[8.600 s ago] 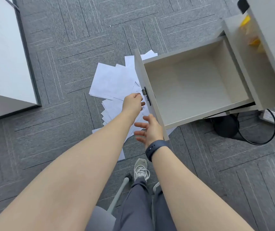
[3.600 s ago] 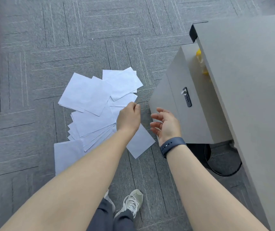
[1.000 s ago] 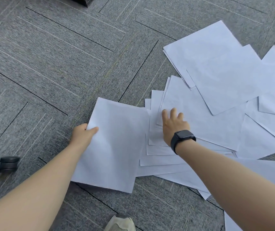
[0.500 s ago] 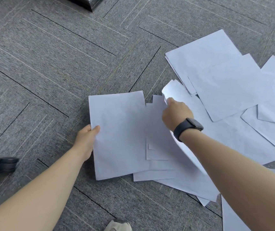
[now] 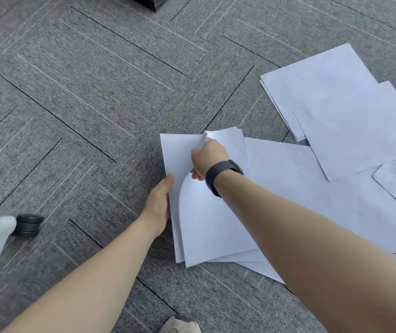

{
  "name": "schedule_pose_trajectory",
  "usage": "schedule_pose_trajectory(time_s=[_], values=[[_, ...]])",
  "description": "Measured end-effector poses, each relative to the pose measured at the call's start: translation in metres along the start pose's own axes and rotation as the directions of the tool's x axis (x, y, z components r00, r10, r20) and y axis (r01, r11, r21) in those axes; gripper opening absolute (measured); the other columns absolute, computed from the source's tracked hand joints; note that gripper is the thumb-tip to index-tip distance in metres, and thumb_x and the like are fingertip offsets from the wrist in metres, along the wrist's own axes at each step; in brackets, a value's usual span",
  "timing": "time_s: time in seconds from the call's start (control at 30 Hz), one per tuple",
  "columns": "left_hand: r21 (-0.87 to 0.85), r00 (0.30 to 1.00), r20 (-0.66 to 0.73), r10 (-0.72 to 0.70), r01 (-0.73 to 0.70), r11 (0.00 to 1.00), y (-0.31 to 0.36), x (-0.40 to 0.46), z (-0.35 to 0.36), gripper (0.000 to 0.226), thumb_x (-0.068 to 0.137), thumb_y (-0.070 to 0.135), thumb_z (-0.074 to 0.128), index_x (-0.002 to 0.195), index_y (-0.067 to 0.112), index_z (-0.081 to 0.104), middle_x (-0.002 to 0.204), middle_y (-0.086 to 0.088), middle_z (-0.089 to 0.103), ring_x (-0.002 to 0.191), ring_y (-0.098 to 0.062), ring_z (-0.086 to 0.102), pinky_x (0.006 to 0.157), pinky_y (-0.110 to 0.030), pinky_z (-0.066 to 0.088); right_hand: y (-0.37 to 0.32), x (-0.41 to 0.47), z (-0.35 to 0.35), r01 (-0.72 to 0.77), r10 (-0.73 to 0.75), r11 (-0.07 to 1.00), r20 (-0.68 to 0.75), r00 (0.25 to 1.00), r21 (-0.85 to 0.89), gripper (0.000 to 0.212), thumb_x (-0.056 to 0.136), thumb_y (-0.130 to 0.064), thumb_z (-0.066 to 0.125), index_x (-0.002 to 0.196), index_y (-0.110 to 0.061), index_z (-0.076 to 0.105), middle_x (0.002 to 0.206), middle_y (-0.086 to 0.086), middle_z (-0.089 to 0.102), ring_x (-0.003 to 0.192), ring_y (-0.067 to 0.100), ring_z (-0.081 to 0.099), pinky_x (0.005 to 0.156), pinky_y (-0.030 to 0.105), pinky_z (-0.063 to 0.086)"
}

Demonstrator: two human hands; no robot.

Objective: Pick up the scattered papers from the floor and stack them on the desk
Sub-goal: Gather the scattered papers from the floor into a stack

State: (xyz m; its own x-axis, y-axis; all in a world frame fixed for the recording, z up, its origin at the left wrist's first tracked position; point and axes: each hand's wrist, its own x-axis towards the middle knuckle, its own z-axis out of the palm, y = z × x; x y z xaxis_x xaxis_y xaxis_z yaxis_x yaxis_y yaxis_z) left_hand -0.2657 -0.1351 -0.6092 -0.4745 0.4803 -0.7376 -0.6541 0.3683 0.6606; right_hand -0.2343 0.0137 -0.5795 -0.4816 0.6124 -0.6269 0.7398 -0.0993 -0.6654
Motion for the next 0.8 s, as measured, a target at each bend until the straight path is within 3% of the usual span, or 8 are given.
schedule_pose_trajectory(time_s=[0.1,0.2,0.3,0.37,0.43,0.53,0.63,0.8], values=[[0.067,0.996,0.047,0.071,-0.075,0.995,-0.003,0.0,0.002,0.039,0.083,0.026,0.071,0.12,0.017,0.063,0.113,-0.006,0.072,0.099,-0.02,0.069,0.085,-0.035,0.054,0.001,0.004,0.015,0.02,-0.02,1.0,0.018,1.0,-0.023,0.029,0.086,-0.017,0.039,0.111,-0.008,0.051,0.095,0.016,0.07,0.077,0.033,0.071,0.073,0.043,0.059],[0.246,0.988,-0.097,0.124,-0.097,0.964,-0.003,-0.001,0.005,0.028,0.085,-0.002,0.06,0.107,0.014,0.064,0.094,-0.005,0.071,0.081,-0.021,0.065,0.066,-0.027,0.053,0.005,-0.001,0.021,0.038,-0.041,0.999,0.085,0.996,0.033,0.042,0.09,-0.033,0.044,0.125,-0.01,0.047,0.087,0.008,0.074,0.079,0.025,0.069,0.076,0.038,0.055],[0.338,0.962,-0.206,0.181,-0.104,0.935,-0.001,0.005,0.0,0.022,0.081,-0.002,0.058,0.096,0.012,0.067,0.087,-0.005,0.07,0.074,-0.021,0.062,0.061,-0.027,0.049,0.01,-0.005,0.011,0.036,-0.039,0.999,0.098,0.994,0.031,0.061,0.086,-0.052,0.047,0.136,-0.017,0.045,0.099,0.006,0.073,0.094,0.028,0.068,0.09,0.044,0.052],[0.332,0.951,-0.247,0.188,-0.099,0.938,0.002,0.011,-0.007,0.023,0.076,0.001,0.061,0.095,0.011,0.068,0.09,-0.006,0.07,0.077,-0.021,0.062,0.064,-0.028,0.049,0.019,-0.003,-0.008,0.119,-0.111,0.984,0.067,0.992,-0.129,0.045,0.085,-0.044,0.05,0.122,-0.019,0.058,0.108,0.008,0.071,0.099,0.031,0.066,0.09,0.042,0.052],[0.365,0.938,-0.281,0.202,-0.09,0.927,0.006,0.015,-0.016,0.024,0.076,0.002,0.062,0.097,0.012,0.068,0.094,-0.008,0.07,0.081,-0.021,0.063,0.069,-0.029,0.05,0.034,-0.005,-0.034,0.181,-0.167,0.903,0.071,0.983,-0.389,0.03,0.084,-0.036,0.05,0.109,-0.025,0.063,0.107,0.003,0.07,0.098,0.029,0.064,0.085,0.035,0.052],[0.373,0.919,-0.333,0.209,-0.075,0.925,0.01,0.019,-0.03,0.025,0.08,-0.003,0.06,0.1,0.011,0.066,0.099,-0.011,0.068,0.088,-0.023,0.063,0.077,-0.035,0.051,0.065,-0.018,-0.066,0.255,-0.216,0.648,0.149,0.965,-0.718,0.031,0.085,-0.036,0.05,0.114,-0.029,0.059,0.115,-0.001,0.063,0.106,0.026,0.058,0.079,0.033,0.047],[0.345,0.903,-0.379,0.202,-0.064,0.936,0.009,0.018,-0.041,0.026,0.081,-0.003,0.059,0.103,0.008,0.066,0.103,-0.013,0.067,0.093,-0.026,0.064,0.082,-0.041,0.052,0.091,-0.032,-0.075,0.343,-0.281,0.435,0.237,0.93,-0.832,0.04,0.084,-0.036,0.055,0.122,-0.021,0.052,0.124,0.003,0.051,0.113,0.028,0.047,0.072,0.037,0.048],[0.309,0.899,-0.393,0.191,-0.066,0.949,0.007,0.015,-0.051,0.031,0.082,-0.003,0.059,0.107,0.014,0.065,0.108,-0.012,0.068,0.094,-0.026,0.063,0.088,-0.044,0.052,0.113,-0.046,-0.077,0.353,-0.213,0.296,0.299,0.93,-0.888,0.067,0.075,-0.048,0.063,0.131,-0.023,0.036,0.141,0.006,0.032,0.115,0.033,0.043,0.072,0.039,0.051]])
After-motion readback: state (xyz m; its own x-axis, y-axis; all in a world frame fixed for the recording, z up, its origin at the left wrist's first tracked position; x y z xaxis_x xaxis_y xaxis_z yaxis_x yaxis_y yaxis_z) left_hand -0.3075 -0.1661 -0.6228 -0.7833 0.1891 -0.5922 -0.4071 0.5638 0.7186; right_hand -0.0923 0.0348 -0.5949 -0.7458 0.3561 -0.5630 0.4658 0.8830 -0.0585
